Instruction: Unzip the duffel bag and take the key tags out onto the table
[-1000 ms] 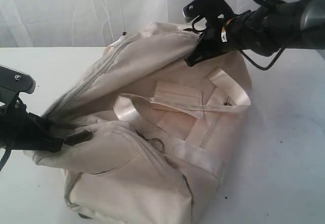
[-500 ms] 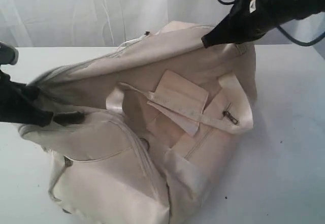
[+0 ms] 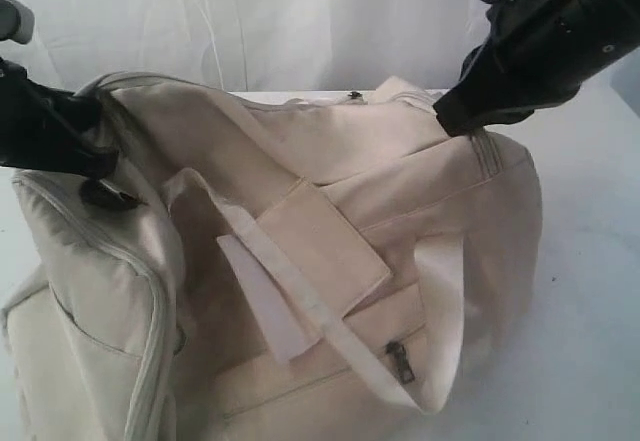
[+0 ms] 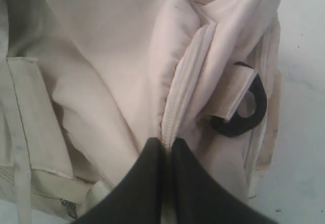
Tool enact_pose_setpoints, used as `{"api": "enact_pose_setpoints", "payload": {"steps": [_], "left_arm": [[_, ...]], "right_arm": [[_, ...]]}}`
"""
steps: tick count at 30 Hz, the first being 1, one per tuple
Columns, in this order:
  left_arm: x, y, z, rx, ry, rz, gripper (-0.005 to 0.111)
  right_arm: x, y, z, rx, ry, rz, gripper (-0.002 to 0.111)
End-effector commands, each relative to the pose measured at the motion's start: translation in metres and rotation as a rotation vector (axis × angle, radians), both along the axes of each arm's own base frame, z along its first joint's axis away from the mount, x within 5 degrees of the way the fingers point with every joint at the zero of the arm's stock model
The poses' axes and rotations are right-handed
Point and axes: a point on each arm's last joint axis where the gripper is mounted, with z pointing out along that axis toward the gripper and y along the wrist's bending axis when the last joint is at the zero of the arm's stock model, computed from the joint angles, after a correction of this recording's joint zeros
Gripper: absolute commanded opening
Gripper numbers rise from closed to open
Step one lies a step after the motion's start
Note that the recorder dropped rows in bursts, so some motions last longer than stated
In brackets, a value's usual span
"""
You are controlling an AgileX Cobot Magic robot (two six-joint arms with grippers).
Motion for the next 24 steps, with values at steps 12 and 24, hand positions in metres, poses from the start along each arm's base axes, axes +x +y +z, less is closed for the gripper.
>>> {"api": "enact_pose_setpoints", "payload": {"steps": [12, 24], "left_arm": [[-0.005, -0.003, 0.019, -0.116, -0.019, -0.02, 0.016], [-0.041, -0.026, 0.0, -0.381, 0.255, -0.298, 0.083]], "right_arm": [[-0.012, -0.002, 0.022, 0.081, -0.069, 0.009, 0.0], [-0.005, -0.004, 0.025, 0.075, -0.15, -0.019, 0.0]]}}
